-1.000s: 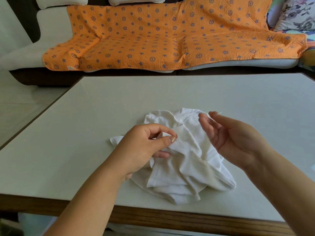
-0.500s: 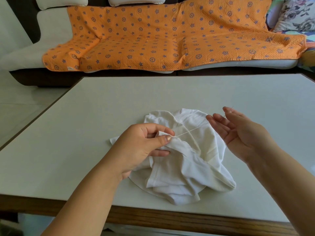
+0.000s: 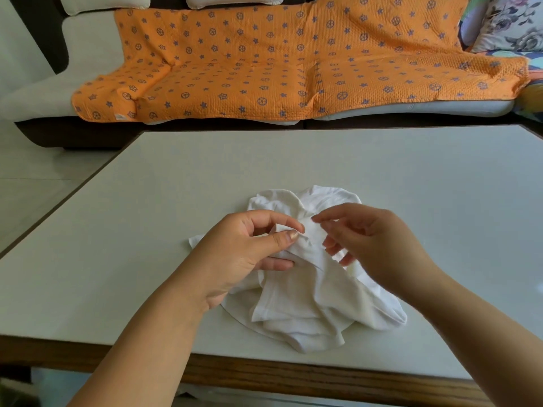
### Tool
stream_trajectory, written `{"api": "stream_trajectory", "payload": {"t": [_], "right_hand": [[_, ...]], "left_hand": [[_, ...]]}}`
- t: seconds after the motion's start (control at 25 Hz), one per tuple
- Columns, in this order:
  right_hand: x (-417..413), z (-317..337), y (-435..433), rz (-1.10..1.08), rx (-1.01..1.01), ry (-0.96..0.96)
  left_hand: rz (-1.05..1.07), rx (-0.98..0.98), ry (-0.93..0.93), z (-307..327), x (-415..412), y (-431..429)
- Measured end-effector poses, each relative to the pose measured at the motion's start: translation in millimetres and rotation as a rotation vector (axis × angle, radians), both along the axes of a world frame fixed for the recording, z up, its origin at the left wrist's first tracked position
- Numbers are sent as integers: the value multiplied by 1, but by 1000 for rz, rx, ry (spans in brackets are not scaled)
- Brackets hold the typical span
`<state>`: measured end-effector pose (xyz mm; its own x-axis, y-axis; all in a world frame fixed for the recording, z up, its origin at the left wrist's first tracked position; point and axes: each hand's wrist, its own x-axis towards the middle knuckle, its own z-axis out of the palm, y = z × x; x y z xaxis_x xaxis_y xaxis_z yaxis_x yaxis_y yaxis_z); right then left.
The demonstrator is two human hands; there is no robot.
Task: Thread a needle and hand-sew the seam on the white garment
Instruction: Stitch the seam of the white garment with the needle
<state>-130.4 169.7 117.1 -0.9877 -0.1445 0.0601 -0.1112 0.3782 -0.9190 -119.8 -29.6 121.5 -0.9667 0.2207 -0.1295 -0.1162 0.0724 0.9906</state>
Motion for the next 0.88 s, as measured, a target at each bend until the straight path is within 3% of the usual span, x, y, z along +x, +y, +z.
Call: {"api": "stream_trajectory", "payload": {"t": [0.16,0.88], "right_hand": [[4,-4,2,95,111,-16],[11,0,-1,193,26,67]], "left_hand": [[-5,19,4,0,0,0],[11,47,-44,1,1,3]]}}
